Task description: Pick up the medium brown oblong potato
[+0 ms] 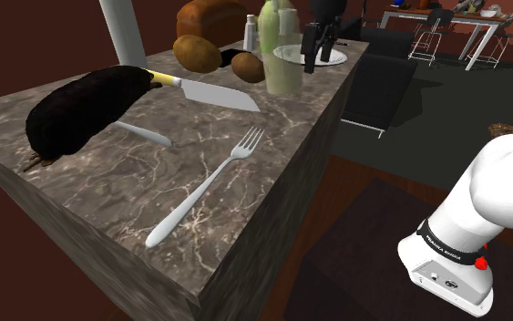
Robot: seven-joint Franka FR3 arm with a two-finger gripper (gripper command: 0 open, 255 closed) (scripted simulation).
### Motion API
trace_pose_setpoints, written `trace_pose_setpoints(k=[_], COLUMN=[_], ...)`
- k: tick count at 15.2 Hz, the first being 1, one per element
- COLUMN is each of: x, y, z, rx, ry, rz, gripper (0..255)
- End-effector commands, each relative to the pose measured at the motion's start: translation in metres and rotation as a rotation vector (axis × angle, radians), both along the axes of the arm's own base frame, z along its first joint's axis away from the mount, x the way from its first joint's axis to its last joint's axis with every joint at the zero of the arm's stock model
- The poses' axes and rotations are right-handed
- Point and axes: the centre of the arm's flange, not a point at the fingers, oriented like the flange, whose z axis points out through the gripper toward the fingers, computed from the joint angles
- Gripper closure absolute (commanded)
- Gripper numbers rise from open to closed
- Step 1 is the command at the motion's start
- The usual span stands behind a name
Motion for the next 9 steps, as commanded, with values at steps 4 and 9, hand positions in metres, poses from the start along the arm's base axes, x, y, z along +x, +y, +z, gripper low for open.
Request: trace_pose_setpoints(k=[4, 9], x=[0.050, 0.096], y=[0.048, 0.093], z=[0.007, 0.020], rx=[-0.027, -0.053], ry=[-0.007, -0.028], rz=[0.031, 0.058], gripper=[0, 0])
